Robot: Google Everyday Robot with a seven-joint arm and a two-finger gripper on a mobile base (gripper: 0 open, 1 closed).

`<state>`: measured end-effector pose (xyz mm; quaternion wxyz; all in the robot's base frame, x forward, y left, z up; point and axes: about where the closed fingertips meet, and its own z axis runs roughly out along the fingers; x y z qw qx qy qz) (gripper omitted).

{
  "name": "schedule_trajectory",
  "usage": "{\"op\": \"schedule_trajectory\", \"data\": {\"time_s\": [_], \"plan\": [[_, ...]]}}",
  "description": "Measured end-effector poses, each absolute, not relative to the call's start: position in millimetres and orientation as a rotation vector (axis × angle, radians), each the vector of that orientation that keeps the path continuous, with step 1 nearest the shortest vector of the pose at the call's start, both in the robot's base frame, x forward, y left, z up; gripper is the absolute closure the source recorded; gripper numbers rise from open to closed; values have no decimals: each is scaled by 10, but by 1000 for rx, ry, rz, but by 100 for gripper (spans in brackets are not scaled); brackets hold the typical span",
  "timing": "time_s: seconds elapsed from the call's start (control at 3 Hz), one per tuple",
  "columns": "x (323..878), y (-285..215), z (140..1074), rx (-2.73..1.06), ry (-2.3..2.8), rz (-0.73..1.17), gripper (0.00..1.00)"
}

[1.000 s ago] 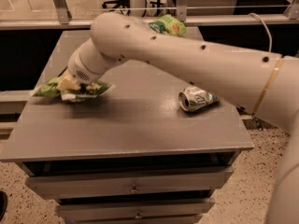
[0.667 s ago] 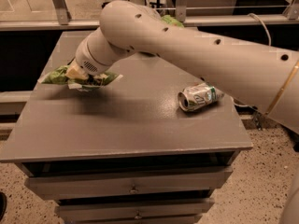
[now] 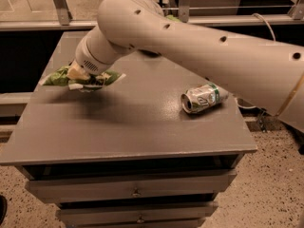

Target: Move green jalapeno chip bag near green rice chip bag

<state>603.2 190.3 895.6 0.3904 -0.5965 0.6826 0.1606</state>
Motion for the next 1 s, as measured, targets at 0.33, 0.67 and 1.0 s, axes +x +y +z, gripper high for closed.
{"op": "schedule_trajectory", "data": {"time_s": [0.33, 0.67, 1.0], "plan": [[6332, 1009, 9206, -1495, 1830, 100, 100], [6655, 198, 9390, -1418, 1878, -92, 100], [7015, -490, 9458, -1351, 1905, -184, 100]]}}
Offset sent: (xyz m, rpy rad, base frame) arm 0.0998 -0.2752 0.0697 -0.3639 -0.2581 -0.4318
